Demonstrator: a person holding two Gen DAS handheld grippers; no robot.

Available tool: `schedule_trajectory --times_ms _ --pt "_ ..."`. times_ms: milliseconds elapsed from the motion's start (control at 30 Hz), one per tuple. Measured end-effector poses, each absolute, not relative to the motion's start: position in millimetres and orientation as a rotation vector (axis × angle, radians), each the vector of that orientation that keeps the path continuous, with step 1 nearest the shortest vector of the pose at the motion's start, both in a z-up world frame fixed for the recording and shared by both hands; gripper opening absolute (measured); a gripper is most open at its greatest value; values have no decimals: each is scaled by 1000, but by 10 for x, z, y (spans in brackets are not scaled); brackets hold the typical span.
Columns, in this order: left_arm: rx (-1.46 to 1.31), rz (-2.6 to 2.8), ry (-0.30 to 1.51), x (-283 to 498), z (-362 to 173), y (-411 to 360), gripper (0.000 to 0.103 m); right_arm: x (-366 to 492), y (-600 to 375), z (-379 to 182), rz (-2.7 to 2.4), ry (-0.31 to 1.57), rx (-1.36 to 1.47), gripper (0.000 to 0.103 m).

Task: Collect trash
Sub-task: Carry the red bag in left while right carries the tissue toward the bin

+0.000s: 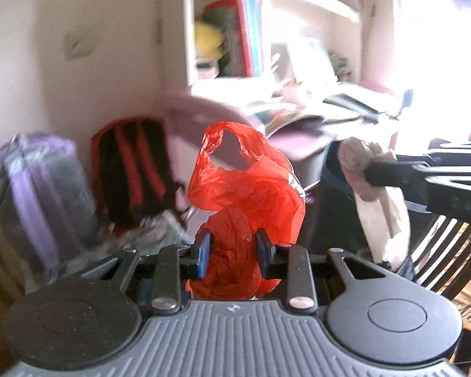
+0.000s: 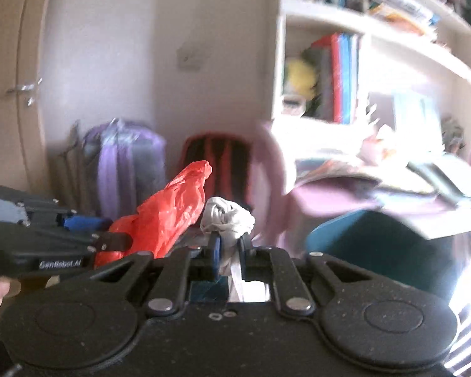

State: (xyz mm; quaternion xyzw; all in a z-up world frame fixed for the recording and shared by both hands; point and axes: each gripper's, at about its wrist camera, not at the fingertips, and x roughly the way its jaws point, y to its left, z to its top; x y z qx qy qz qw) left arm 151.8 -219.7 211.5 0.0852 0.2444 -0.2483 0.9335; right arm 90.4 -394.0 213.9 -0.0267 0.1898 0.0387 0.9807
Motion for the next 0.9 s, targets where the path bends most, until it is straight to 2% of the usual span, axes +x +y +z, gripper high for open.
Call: schedule_trajectory --times_ms 200,400,600,900 --pt "192 -589 410 1515 2549 -2785 29 913 -4404 2414 -43 324 -52 10" --pt "213 -678 369 1534 2694 -3392 29 992 -4965 2411 -162 315 -19 10" --pt "239 -737 431 1684 2462 -3989 29 1123 -5446 2157 -195 394 75 10" --pt "303 -741 537 1862 2027 -4482 29 1358 -5725 1730 -220 549 111 11"
